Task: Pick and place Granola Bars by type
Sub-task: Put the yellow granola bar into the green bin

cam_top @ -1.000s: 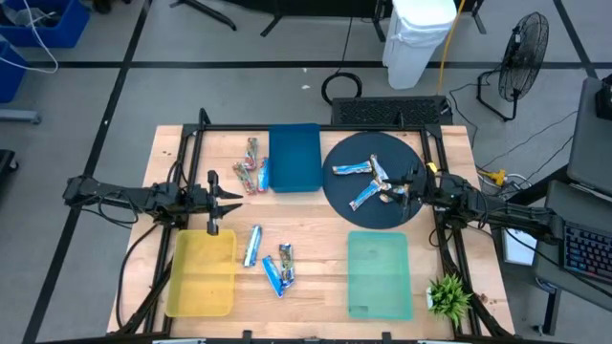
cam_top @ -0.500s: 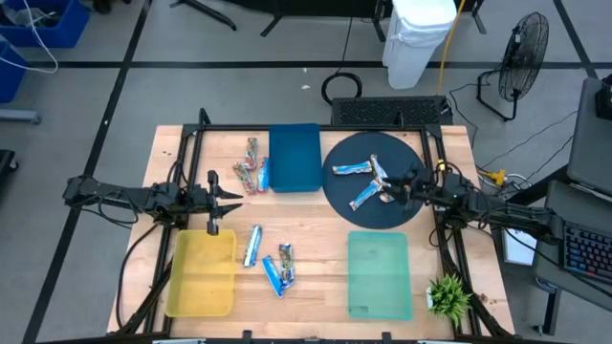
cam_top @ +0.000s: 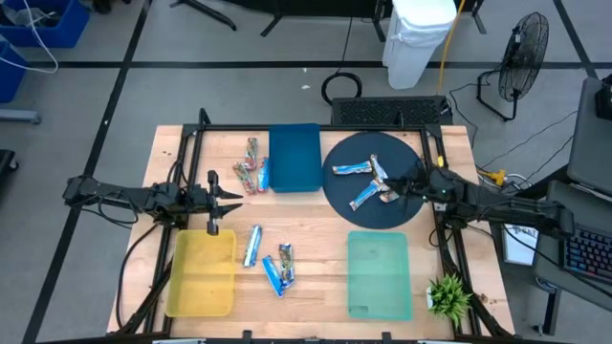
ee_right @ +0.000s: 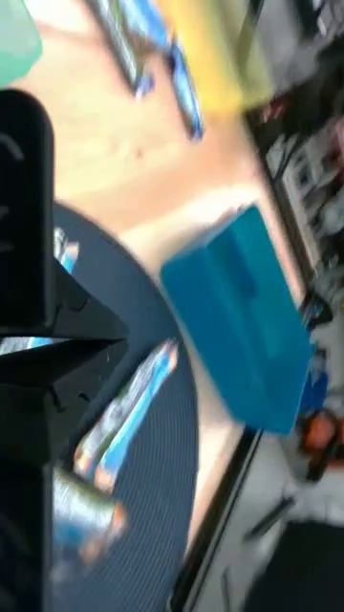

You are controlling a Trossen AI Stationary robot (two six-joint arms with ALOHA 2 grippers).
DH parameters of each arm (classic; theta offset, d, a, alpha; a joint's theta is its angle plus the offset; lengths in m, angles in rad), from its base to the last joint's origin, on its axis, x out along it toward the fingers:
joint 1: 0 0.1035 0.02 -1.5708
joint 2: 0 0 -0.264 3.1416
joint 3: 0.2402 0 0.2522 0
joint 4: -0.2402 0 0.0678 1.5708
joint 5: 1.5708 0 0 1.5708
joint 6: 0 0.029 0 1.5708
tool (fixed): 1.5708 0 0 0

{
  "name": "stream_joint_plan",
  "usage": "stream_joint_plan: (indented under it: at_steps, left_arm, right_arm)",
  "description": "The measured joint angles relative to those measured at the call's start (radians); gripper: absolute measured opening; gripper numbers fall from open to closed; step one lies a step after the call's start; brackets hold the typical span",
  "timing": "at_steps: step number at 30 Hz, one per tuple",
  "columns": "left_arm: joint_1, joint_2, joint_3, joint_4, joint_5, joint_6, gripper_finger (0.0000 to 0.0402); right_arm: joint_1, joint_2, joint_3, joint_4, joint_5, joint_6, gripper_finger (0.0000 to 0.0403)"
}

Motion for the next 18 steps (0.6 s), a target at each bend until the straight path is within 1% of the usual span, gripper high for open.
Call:
stream_joint_plan:
  at_steps: [4,7,11,15,18]
  left_arm:
    - [0.0,0.0,0.0,0.0,0.0,0.0,0.0102]
    - [0.0,0.0,0.0,0.0,0.0,0.0,0.0102]
    - [0.0,0.0,0.0,-0.001,0.0,0.0,0.0102]
    - [0.0,0.0,0.0,-0.001,0.0,0.0,0.0102]
    - [0.0,0.0,0.0,-0.002,0.0,0.0,0.0102]
  right_arm:
    - [0.0,0.187,0.159,-0.238,0.028,-0.001,0.0]
    - [0.0,0.328,0.246,-0.343,0.046,0.01,0.0]
    - [0.0,0.481,0.262,-0.333,0.017,0.004,0.0]
    - [0.0,0.601,0.26,-0.346,0.016,0.007,0.0002]
    - [0.0,0.66,0.26,-0.34,0.007,0.007,0.0021]
